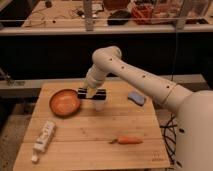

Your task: Place the eraser in the ceramic cup

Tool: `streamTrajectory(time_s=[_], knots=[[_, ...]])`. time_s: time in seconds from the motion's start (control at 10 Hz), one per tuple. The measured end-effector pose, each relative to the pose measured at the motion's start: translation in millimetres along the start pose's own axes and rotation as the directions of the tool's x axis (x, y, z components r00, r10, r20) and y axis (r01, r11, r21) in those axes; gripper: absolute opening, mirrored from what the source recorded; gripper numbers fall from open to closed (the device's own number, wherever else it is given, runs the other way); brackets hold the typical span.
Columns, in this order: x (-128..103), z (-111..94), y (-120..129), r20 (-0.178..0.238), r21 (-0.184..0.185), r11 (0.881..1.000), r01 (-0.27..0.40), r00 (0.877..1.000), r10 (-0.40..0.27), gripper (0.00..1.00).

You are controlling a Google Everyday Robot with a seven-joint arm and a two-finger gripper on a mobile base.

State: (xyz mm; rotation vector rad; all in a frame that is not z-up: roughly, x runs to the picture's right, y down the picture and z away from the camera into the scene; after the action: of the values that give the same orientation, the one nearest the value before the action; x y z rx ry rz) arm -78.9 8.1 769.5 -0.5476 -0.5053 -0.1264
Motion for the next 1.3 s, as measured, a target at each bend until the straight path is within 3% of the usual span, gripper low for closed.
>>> streamTrajectory(time_s=[0.2,0.4,0.6,1.1,1.3], knots=[[1.7,-1.0,0.6,-0.006,0.007,1.000,0.000,1.000,0.000,0.47],[3.6,-1.0,1.6,-0.010,0.012,1.000,-0.003,1.000,0.004,0.30],[6.0,-2.3,2.0,-0.015,0.019,1.000,-0.006,1.000,0.006,0.30],[7.2,-3.6,4.1,-0.025,0.030,1.000,-0.007,1.000,0.007,0.78],[9.4,-4.9,5.0,-0.029,0.037,0.999,-0.010,1.000,0.011,0.78]])
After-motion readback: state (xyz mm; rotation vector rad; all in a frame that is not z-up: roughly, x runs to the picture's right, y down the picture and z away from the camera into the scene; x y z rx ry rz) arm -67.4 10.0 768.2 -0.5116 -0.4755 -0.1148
